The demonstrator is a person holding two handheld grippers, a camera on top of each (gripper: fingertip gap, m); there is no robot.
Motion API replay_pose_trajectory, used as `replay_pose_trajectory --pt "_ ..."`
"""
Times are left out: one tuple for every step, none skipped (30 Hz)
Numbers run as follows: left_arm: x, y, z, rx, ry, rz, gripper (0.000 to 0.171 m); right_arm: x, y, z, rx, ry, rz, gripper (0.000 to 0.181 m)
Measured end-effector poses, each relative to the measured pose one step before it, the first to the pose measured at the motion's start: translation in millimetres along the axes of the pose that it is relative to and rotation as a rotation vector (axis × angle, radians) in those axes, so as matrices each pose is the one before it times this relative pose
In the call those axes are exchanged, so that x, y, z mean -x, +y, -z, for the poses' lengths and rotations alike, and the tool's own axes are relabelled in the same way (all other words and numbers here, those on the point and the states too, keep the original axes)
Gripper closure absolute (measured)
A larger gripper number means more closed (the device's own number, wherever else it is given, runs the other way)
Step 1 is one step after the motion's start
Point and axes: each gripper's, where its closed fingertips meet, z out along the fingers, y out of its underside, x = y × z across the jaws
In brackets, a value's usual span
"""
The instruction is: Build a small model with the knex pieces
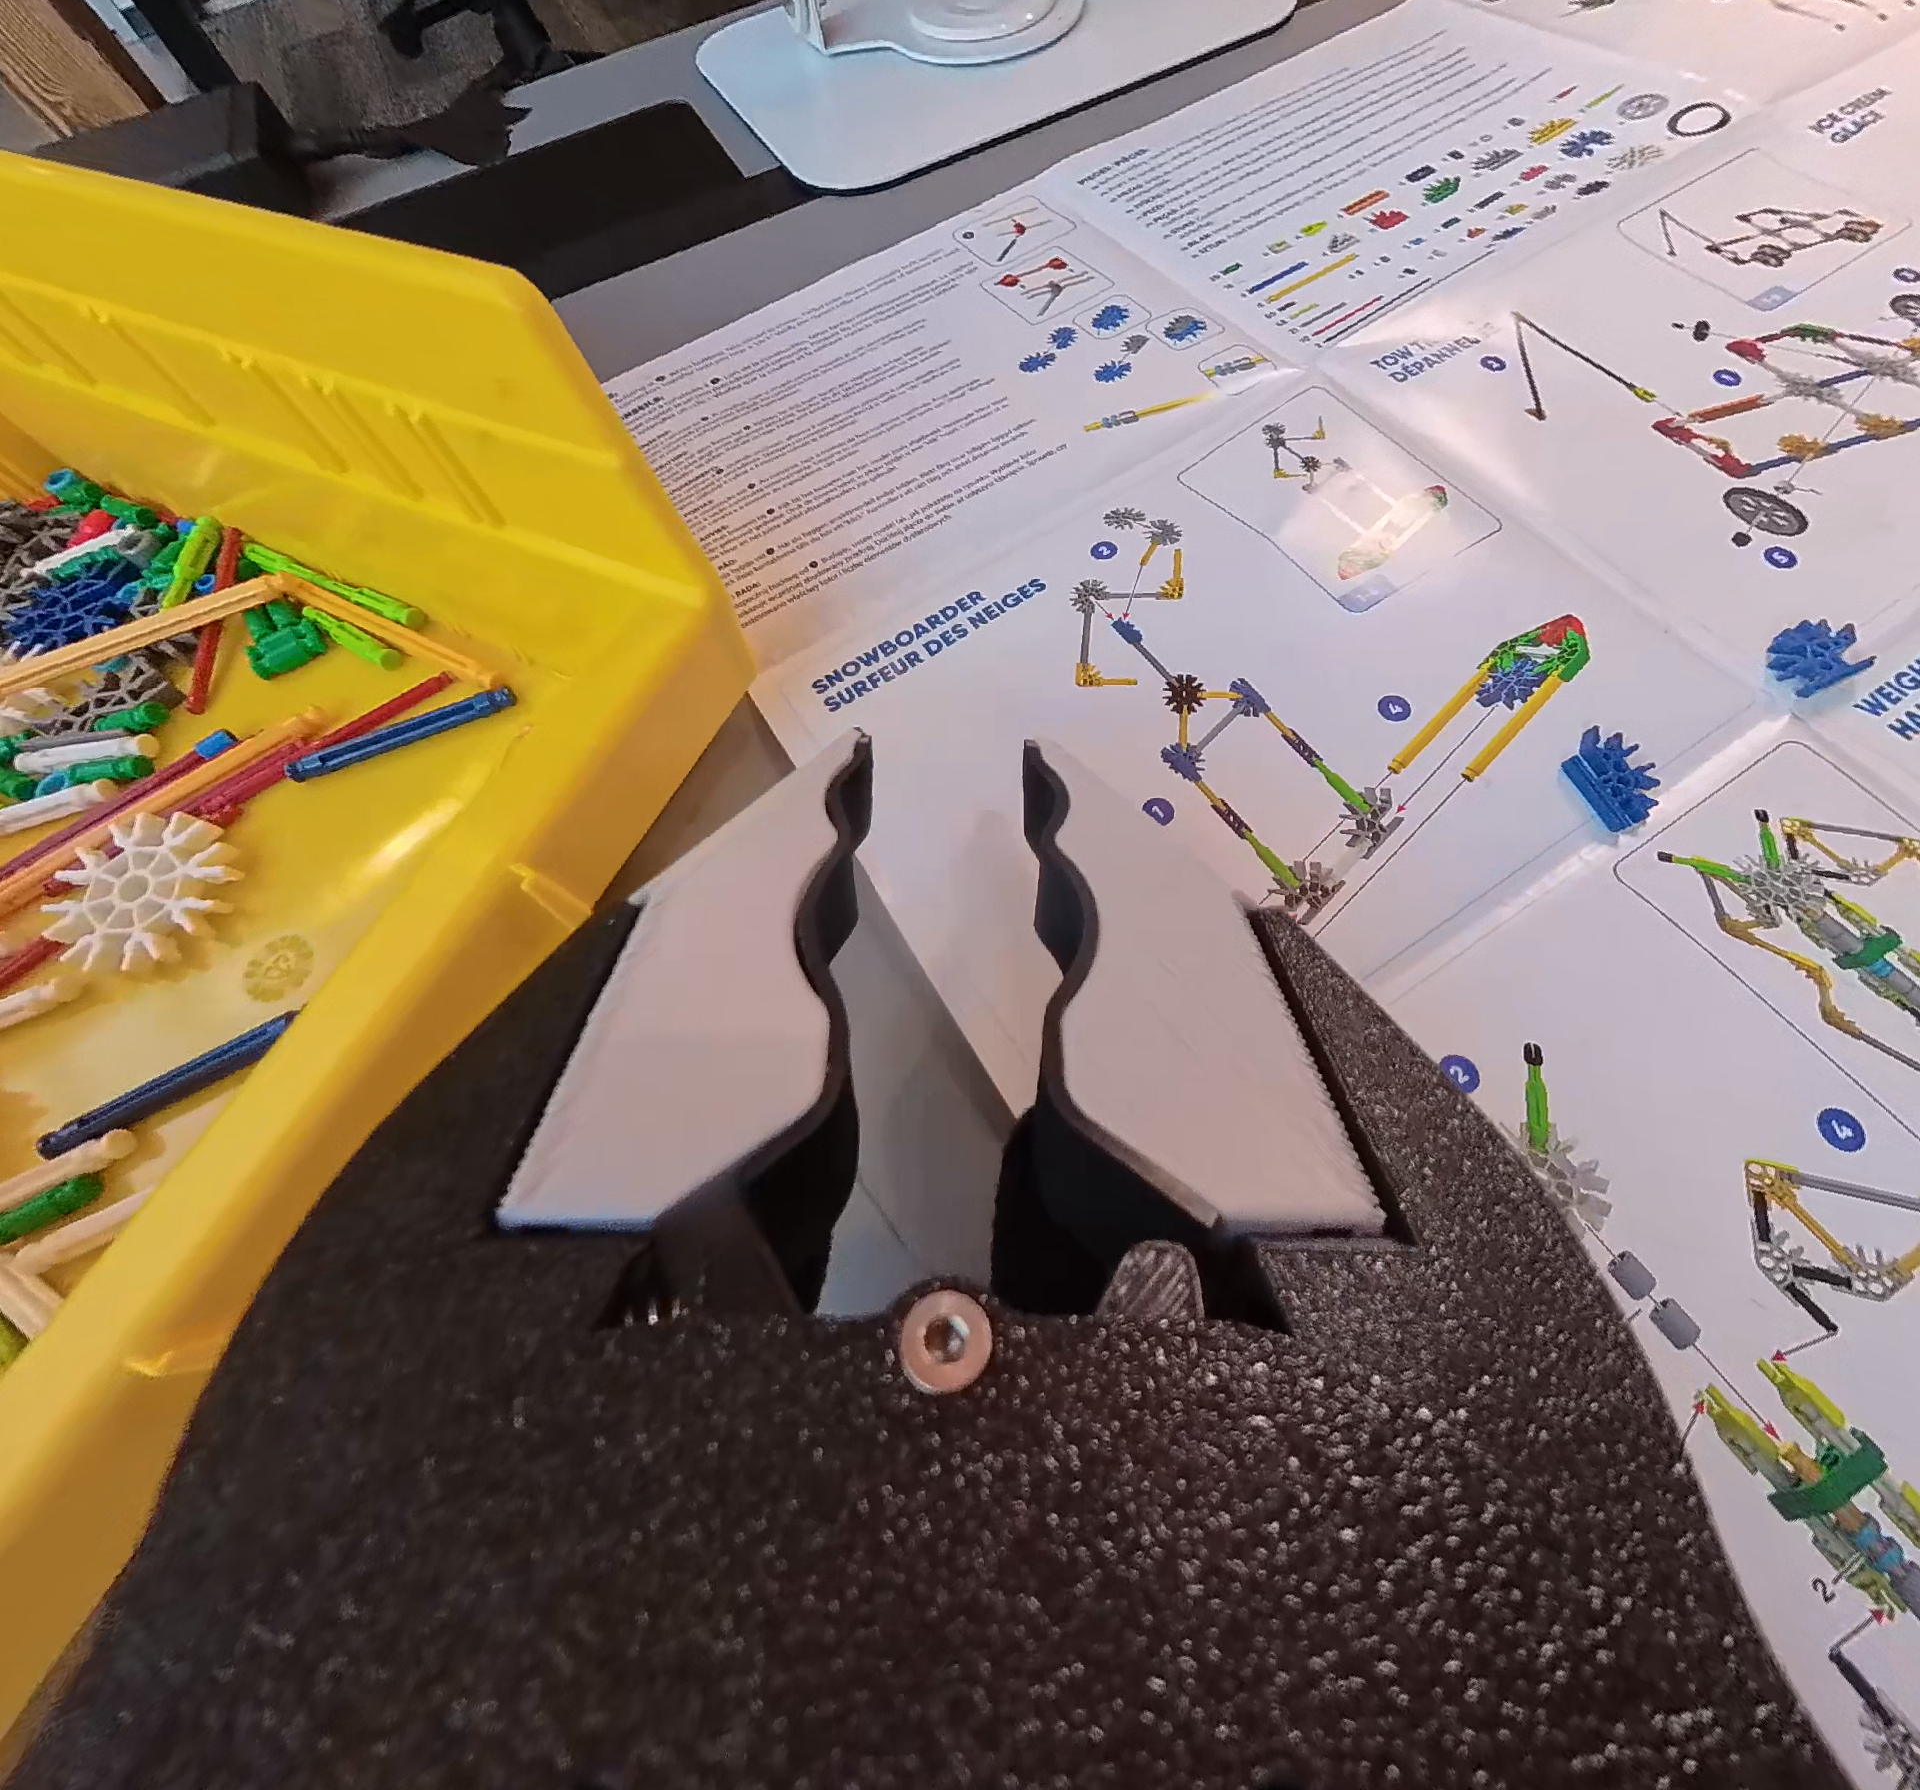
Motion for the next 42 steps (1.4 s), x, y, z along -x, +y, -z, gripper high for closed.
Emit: replay_pose_trajectory --pt "-0.36 -1.26 -0.28 -0.00482 -0.0014 0.0036 0.143 -13.45 8.47 -16.42 0.0881 -0.0136 0.0522 0.152" --pt "-0.85 -0.60 -0.21 -0.00260 -0.0009 0.0008 0.143 -10.17 8.74 -17.05 0.0926 -0.0223 0.0600 0.152" --pt "-0.79 0.22 0.18 0.00064 -0.0035 -0.0047 0.143 -7.73 8.23 -16.82 0.0871 -0.0272 0.0704 0.154" --pt "-0.91 0.76 0.53 0.00133 -0.0036 -0.0091 0.144 -5.80 6.32 -15.85 0.0677 -0.0311 0.0685 0.157" --pt "-0.98 0.84 0.73 0.00089 -0.0019 -0.0095 0.144 -4.41 4.69 -14.61 0.0512 -0.0357 0.0490 0.159" --pt "-0.77 0.64 0.86 0.00006 -0.0015 -0.0069 0.144 -4.61 3.69 -13.02 0.0422 -0.0353 0.0218 0.159" --pt "-0.56 0.50 0.96 -0.00145 -0.0008 -0.0034 0.144 -4.60 2.41 -11.14 0.0331 -0.0324 -0.0002 0.159" --pt "-0.24 0.40 0.86 -0.00168 -0.0003 -0.0006 0.144 -3.72 1.52 -9.06 0.0243 -0.0306 -0.0031 0.159" --pt "0.24 0.40 0.77 -0.00080 -0.0007 0.0019 0.144 -3.41 0.90 -6.98 0.0186 -0.0232 -0.0005 0.159" --pt "0.55 0.55 0.52 0.00026 -0.0009 0.0040 0.144 -3.29 0.34 -5.43 0.0131 -0.0146 -0.0022 0.158" --pt "0.61 0.51 0.32 0.00072 -0.0002 0.0056 0.144 -0.19 -0.09 -4.13 0.0097 -0.0258 -0.0044 0.158" --pt "0.77 0.15 0.18 -0.00027 0.0007 0.0073 0.144 1.95 1.01 -3.05 0.0198 -0.0338 -0.0084 0.157" --pt "0.79 -0.03 -0.04 0.00020 0.0013 0.0080 0.145 0.08 0.54 -2.15 0.0148 -0.0158 0.0004 0.156" --pt "0.59 0.53 -0.56 0.00337 0.0022 0.0065 0.145 -0.85 0.18 -1.50 0.0105 -0.0061 0.0042 0.156" --pt "0.47 0.61 -0.84 0.00521 0.0018 0.0035 0.145 0.79 -0.49 -0.99 0.0053 -0.0153 -0.0006 0.156" --pt "0.33 0.67 -0.87 0.00444 0.0006 -0.0008 0.145 1.53 -1.11 -0.61 0.0009 -0.0183 -0.0028 0.156" --pt "0.03 0.73 -0.92 0.00502 0.0003 -0.0049 0.145 1.34 -1.18 -0.59 -0.0003 -0.0144 -0.0009 0.156" --pt "-0.24 0.82 -0.93 0.00640 0.0002 -0.0055 0.145 1.13 -0.65 -0.84 0.0016 -0.0100 0.0015 0.157" --pt "-0.30 0.91 -0.78 0.00641 0.0007 -0.0038 0.145 1.67 -0.32 -0.62 0.0027 -0.0134 0.0015 0.160" --pt "-0.43 0.73 -0.64 0.00503 0.0010 -0.0032 0.145 1.93 0.41 -0.15 0.0040 -0.0143 -0.0012 0.163" --pt "-0.32 0.37 -0.24 0.00238 0.0004 -0.0033 0.145 2.31 0.20 -0.27 0.0012 -0.0179 -0.0080 0.168" --pt "-0.34 0.01 -0.04 -0.00010 0.0002 -0.0028 0.145 3.40 0.05 -0.42 -0.0006 -0.0222 -0.0094 0.174" --pt "-0.22 -0.03 0.10 -0.00059 0.0003 -0.0015 0.145 2.52 -0.07 -0.60 -0.0023 -0.0132 -0.0062 0.179" --pt "-0.08 -0.01 -0.06 0.00030 0.0005 0.0000 0.145 0.04 0.08 0.15 -0.0022 0.0050 0.0020 0.179" --pt "-0.04 0.17 -0.14 0.00136 0.0005 0.0005 0.145 0.03 0.21 0.10 -0.0012 0.0060 -0.0039 0.179" --pt "-0.07 0.32 -0.14 0.00189 0.0003 -0.0003 0.145 0.10 0.05 0.20 -0.0009 0.0069 -0.0070 0.179" --pt "-0.22 0.07 -0.17 0.00105 -0.0001 -0.0018 0.145 -0.15 -0.05 0.33 -0.0017 0.0118 0.0010 0.179" --pt "-0.27 -0.09 0.06 -0.00063 -0.0001 -0.0030 0.145 0.89 0.61 0.56 -0.0007 0.0131 0.0118 0.179" --pt "-0.37 -0.21 0.23 -0.00161 0.0003 -0.0030 0.145 2.79 0.80 1.40 -0.0026 0.0083 0.0161 0.180" --pt "-0.30 -0.22 0.18 -0.00172 0.0005 -0.0016 0.145 3.02 -2.03 3.88 -0.0227 0.0118 0.0116 0.180" --pt "-0.19 -0.16 0.15 -0.00133 0.0010 -0.0002 0.145 3.79 -5.07 7.80 -0.0400 0.0106 0.0065 0.180" --pt "-0.07 -0.14 0.06 -0.00077 0.0012 0.0004 0.145 4.40 -8.70 11.76 -0.0584 0.0128 0.0039 0.180" --pt "-0.11 -0.14 0.00 -0.00040 0.0012 0.0008 0.145 5.95 -12.06 14.72 -0.0705 0.0116 -0.0007 0.179" --pt "-0.31 -0.16 -0.01 -0.00056 0.0027 0.0006 0.145 7.28 -14.05 16.08 -0.0693 0.0145 -0.0050 0.179" --pt "-0.45 -0.14 0.06 -0.00080 0.0040 0.0002 0.145 9.06 -15.03 15.96 -0.0610 0.0166 -0.0020 0.179" --pt "-0.58 -0.31 0.01 -0.00105 0.0049 0.0003 0.145 10.23 -14.82 14.82 -0.0462 0.0217 -0.0020 0.179" --pt "-0.58 -0.33 0.12 -0.00190 0.0050 0.0005 0.145 13.72 -15.08 13.11 -0.0387 0.0091 -0.0020 0.179" --pt "-0.42 -0.80 0.27 -0.00422 0.0047 0.0009 0.145 18.71 -16.82 11.09 -0.0463 -0.0113 -0.0013 0.179" --pt "-0.21 -1.33 0.33 -0.00794 0.0047 0.0017 0.145 21.48 -17.08 7.57 -0.0451 -0.0196 -0.0069 0.179" --pt "-0.01 -1.79 0.54 -0.01049 0.0038 0.0030 0.145 23.68 -15.48 3.28 -0.0360 -0.0269 -0.0101 0.179" --pt "0.10 -1.78 0.73 -0.01049 0.0040 0.0044 0.145 26.23 -12.92 -1.66 -0.0273 -0.0410 -0.0078 0.180" --pt "0.13 -1.41 0.80 -0.00929 0.0035 0.0048 0.145 26.38 -9.42 -6.77 -0.0166 -0.0438 -0.0004 0.180"
